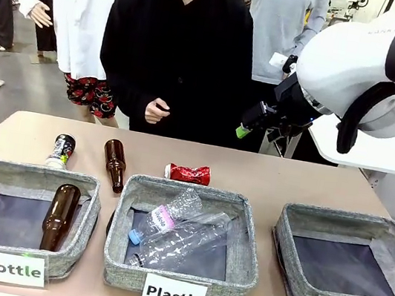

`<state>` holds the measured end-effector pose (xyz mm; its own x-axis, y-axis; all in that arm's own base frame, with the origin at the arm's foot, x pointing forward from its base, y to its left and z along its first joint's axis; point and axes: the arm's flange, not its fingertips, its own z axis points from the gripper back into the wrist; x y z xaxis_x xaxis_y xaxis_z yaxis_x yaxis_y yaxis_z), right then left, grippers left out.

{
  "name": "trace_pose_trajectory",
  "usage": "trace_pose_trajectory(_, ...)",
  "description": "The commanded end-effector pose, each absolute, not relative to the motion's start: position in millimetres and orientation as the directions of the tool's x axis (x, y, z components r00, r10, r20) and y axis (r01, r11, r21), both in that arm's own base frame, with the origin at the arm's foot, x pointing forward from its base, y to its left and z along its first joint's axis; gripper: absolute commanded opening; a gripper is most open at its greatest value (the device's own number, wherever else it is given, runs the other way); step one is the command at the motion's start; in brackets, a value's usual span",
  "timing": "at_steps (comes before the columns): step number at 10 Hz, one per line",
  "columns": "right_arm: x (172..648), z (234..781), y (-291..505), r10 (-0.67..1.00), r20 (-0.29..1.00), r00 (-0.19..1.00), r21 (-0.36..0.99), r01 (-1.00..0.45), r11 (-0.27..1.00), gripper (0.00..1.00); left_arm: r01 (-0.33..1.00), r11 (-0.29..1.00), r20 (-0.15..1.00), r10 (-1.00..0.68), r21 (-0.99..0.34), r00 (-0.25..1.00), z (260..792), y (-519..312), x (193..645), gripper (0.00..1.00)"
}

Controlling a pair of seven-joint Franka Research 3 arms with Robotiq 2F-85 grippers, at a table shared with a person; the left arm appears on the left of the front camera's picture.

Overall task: Sort the can waste into the basket.
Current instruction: Pick up the can waste from the table and place it in the right Fabric basket.

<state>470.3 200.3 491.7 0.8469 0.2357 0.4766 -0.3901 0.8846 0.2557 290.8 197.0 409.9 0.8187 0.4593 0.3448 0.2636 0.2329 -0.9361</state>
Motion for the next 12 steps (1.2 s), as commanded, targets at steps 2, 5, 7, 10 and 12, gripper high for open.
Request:
trace_pose_trajectory(2, 541.0, 516.0, 178.2, 0.424, 0.406, 0.809, 0.221, -0.537, 0.814, 1.00, 0.292, 0.224, 0.366, 0.468, -0.930, 0.804, 409.5, 194.7, 288.2, 1.00)
trace_pose_trajectory(5, 583.6, 501.0, 214.5, 0.782, 0.322, 0.533, 0.138, -0.844, 0.519, 1.00, 0.292, 0.224, 0.366, 0.468, -0.930, 0.804, 409.5, 194.7, 288.2, 1.00)
trace_pose_trajectory(7, 604.6, 471.2, 260.8, 0.921, 0.248, 0.300, 0.093, -0.954, 0.285, 1.00, 0.292, 0.224, 0.366, 0.468, -0.930, 0.804, 409.5, 194.7, 288.2, 1.00)
trace_pose_trajectory(10, 600.0, 410.8, 319.6, 0.992, 0.073, 0.105, -0.098, -0.989, 0.112, 1.00, 0.292, 0.224, 0.366, 0.468, -0.930, 0.804, 409.5, 194.7, 288.2, 1.00)
trace_pose_trajectory(12, 604.2, 422.3, 315.1, 0.923, 0.072, 0.379, -0.146, -0.911, 0.386, 1.00, 0.292, 0.224, 0.366, 0.468, -0.930, 0.804, 409.5, 194.7, 288.2, 1.00)
